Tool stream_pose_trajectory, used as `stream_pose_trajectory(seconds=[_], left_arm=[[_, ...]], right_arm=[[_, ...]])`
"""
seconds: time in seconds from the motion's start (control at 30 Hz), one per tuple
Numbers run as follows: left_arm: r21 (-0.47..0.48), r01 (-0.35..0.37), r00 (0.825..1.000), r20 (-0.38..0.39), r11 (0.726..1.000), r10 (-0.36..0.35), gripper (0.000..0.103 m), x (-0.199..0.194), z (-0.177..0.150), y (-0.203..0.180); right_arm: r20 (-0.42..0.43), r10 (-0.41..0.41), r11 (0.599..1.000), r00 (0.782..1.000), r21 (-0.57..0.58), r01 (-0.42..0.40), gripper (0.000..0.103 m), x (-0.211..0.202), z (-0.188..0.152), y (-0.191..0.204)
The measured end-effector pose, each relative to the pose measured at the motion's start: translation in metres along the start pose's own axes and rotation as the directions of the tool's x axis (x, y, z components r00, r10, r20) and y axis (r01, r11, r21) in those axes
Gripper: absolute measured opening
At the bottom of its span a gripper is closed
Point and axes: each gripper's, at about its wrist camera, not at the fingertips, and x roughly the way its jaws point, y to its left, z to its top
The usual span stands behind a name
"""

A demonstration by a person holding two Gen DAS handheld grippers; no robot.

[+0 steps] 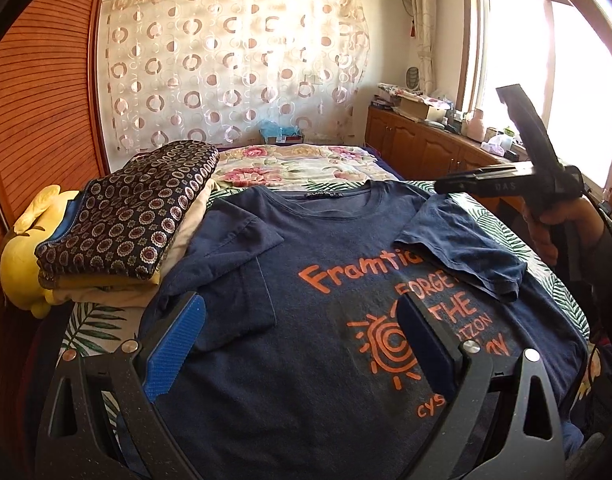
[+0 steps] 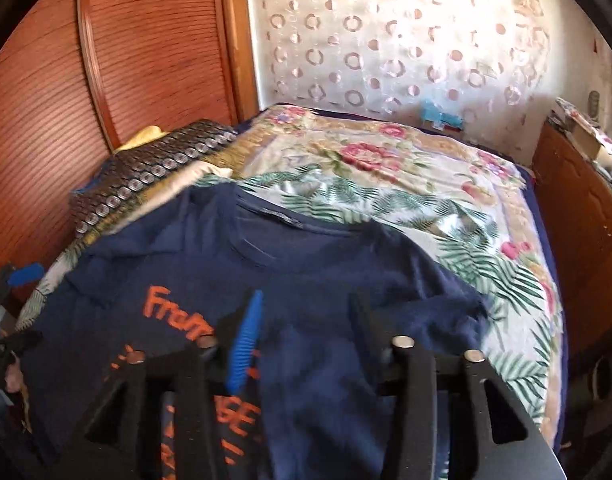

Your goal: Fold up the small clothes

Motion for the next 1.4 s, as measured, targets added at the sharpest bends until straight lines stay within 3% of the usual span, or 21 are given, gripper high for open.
stream_pose_trajectory(seconds=[0.3, 0.43, 0.5, 0.67, 0.77, 1.07, 1.17, 1.4], left_arm=[[0.06, -0.039, 0.998, -0.042, 0.997, 0.041, 0.097, 0.033, 0.023, 0.017], [0.061, -0.038, 0.997, -0.063, 0.997, 0.042, 0.097, 0.049, 0.033, 0.029], [0.053, -0.027, 0.997, -0.072, 0.998, 0.03, 0.094, 0.059, 0.042, 0.034], [0.073, -0.01, 0.992, -0.128, 0.997, 0.019, 0.076, 0.088, 0.059, 0.037], [0.098, -0.013, 0.984, -0.176, 0.995, 0.03, 0.071, 0.111, 0.068, 0.036], [0.079, 0.013, 0.951, -0.31, 0.997, 0.012, 0.068, 0.175, 0.082, 0.036], [0.093, 0.002, 0.939, -0.342, 0.996, 0.03, 0.058, 0.185, 0.079, 0.036], [0.13, -0.007, 0.923, -0.382, 0.991, 0.056, 0.058, 0.184, 0.07, 0.036]], right_arm=[[-0.073, -0.117, 0.993, 0.991, 0.021, 0.118, 0.049, 0.019, -0.03, -0.043], [-0.111, -0.087, 0.993, 0.99, 0.068, 0.095, 0.049, 0.034, -0.042, -0.059], [-0.112, -0.087, 0.994, 0.99, 0.059, 0.094, 0.049, 0.038, -0.043, -0.061], [-0.101, -0.086, 0.995, 0.991, 0.04, 0.091, 0.049, 0.046, -0.043, -0.062], [-0.078, -0.09, 0.995, 0.993, 0.025, 0.092, 0.05, 0.045, -0.047, -0.061], [-0.077, -0.075, 0.997, 0.994, 0.024, 0.077, 0.054, 0.047, -0.053, -0.066], [-0.077, -0.072, 0.997, 0.994, 0.025, 0.074, 0.055, 0.047, -0.053, -0.066], [-0.076, -0.072, 0.997, 0.995, 0.025, 0.074, 0.056, 0.048, -0.053, -0.065]])
